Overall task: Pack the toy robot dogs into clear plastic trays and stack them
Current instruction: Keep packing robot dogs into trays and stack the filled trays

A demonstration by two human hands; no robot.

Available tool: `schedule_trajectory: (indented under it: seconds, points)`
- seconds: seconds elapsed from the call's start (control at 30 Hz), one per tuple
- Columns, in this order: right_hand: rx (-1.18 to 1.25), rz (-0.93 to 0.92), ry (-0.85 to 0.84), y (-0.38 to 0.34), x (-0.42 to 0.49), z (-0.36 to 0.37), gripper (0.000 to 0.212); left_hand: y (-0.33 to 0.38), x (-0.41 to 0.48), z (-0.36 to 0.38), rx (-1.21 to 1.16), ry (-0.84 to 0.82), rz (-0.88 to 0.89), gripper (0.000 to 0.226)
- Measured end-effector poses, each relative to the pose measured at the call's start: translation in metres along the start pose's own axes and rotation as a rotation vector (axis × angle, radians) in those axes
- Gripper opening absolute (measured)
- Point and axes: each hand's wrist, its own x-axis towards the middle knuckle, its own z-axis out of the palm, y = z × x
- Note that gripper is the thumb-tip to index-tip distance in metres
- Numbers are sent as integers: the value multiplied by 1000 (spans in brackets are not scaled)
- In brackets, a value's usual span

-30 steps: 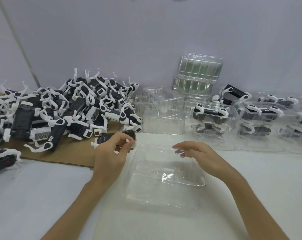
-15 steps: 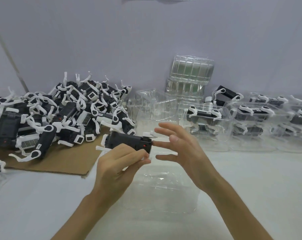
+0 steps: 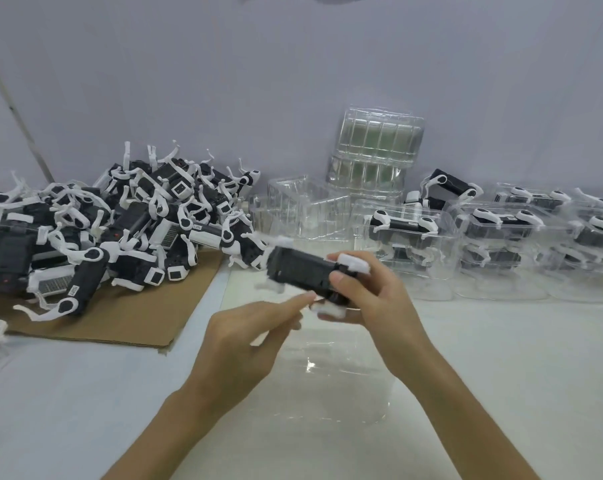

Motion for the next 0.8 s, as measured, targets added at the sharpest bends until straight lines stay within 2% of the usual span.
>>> schedule_trajectory:
  seconds: [0.1,0.23,0.3,0.4,0.57,0.7,0.8]
  points:
    - [98,-41,85,-5,4,-12,15,-19,1,-13,23,-54,-182,19]
    - [-63,-114,196,-4,11,-29,13,-39,-4,-24,-191,-363,-607,30]
    - [-141,-136,187,-1,12,-34,12,-40,-7,-21,-296,-417,-720,35]
    - [-204,-156,67,0,11,-37,18,-39,-7,-15,-403,-403,-805,37]
    - [-411,-220,-139,5,6,-31,32,-40,-7,-15,-461,-357,-852,34]
    - [-603,-341,-140,13,3,-21,33,-41,-7,-15,-454,-324,-853,31]
    - [-640,-348,-141,16,4,-24,32,-44,-8,-15,-418,-283,-867,32]
